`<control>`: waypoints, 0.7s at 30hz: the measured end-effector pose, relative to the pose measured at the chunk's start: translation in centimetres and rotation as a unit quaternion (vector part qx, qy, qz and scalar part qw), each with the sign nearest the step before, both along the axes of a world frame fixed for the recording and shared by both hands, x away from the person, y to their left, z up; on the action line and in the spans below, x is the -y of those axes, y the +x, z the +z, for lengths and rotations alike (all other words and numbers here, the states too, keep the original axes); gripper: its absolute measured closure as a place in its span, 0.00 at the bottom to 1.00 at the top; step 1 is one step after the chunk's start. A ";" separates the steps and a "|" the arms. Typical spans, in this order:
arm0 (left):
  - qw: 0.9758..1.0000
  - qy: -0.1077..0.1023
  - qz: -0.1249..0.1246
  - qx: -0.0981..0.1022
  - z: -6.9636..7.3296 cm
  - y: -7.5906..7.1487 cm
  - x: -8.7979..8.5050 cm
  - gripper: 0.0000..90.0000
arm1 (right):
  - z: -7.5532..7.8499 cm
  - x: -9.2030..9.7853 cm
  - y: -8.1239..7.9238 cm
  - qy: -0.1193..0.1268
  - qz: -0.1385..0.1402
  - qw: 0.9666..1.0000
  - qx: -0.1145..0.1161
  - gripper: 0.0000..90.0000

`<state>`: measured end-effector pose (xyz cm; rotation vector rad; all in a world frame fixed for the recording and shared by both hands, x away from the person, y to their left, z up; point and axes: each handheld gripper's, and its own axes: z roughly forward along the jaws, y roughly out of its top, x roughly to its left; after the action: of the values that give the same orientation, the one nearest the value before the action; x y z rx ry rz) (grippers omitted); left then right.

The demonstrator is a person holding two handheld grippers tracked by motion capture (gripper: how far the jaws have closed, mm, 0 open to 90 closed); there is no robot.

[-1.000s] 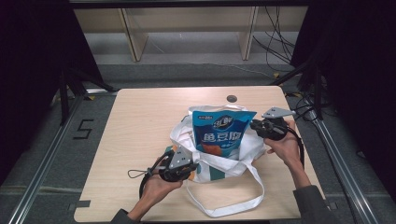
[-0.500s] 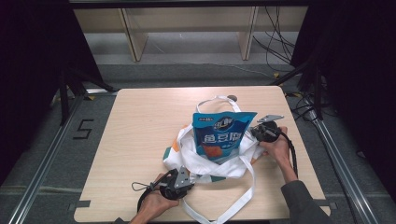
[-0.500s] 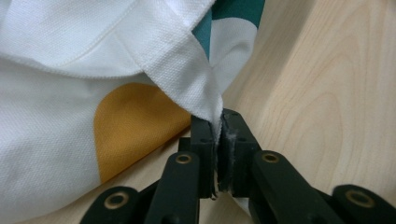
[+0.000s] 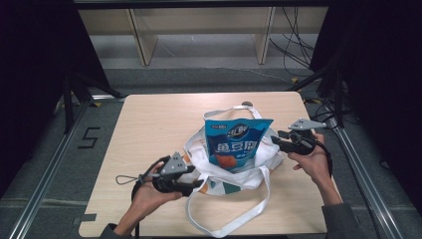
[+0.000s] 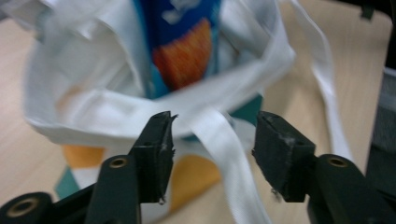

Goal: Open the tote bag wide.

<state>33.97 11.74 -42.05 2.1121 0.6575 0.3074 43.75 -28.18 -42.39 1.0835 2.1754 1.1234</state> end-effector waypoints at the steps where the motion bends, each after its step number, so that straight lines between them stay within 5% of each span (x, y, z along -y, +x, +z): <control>1: 1.000 -0.013 0.014 0.011 0.4 0.6 -0.1 0.53 | 0.0 0.0 0.0 0.000 0.000 1.000 0.000 0.71; 2: 1.000 -0.018 0.017 0.019 0.8 1.4 -0.4 0.60 | -0.1 -0.6 -0.6 -0.001 0.012 1.000 -0.017 0.75; 4: 0.998 -0.025 0.051 0.035 1.4 3.1 -0.7 0.64 | -0.4 -0.9 -0.8 -0.006 0.014 1.000 -0.022 0.78; 6: 0.996 -0.030 0.075 0.047 1.3 5.5 -0.7 0.78 | -0.9 -1.0 -0.6 -0.026 0.022 0.999 -0.016 0.83; 7: 0.996 -0.016 0.076 0.054 0.9 6.7 -0.5 0.83 | -1.2 -1.0 -0.6 -0.028 0.020 0.999 -0.029 0.86; 8: 0.994 -0.012 0.087 0.058 0.4 7.5 -0.2 0.86 | -1.6 -0.9 -0.4 -0.036 0.022 0.999 -0.014 0.88; 9: 0.992 0.026 0.096 0.071 -0.3 8.9 -0.2 0.86 | -1.7 -0.9 -0.4 -0.035 0.012 0.999 -0.027 0.89; 10: 0.991 0.015 0.118 0.057 -2.2 11.0 -0.2 0.90 | -2.5 -0.6 -0.2 -0.047 0.005 0.999 -0.020 0.90; 12: 0.991 0.011 0.122 0.050 -2.9 11.7 -0.3 0.92 | -2.9 -0.5 0.0 -0.054 0.006 0.998 -0.020 0.91; 15: 0.989 0.065 0.128 0.047 -5.7 13.3 -0.4 0.95 | -4.2 -0.2 0.4 -0.076 -0.006 0.996 -0.035 0.93; 16: 0.990 0.044 0.131 0.029 -7.4 13.7 -0.3 0.98 | -5.4 0.1 0.8 -0.092 -0.012 0.994 -0.051 0.95; 21: 0.990 0.068 0.122 0.027 -8.5 13.6 -0.3 0.99 | -6.7 0.3 1.4 -0.088 -0.013 0.994 -0.060 1.00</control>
<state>47.60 12.08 -50.54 2.1453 0.8871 0.5559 45.15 -28.52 -49.11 1.1226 2.2952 0.8555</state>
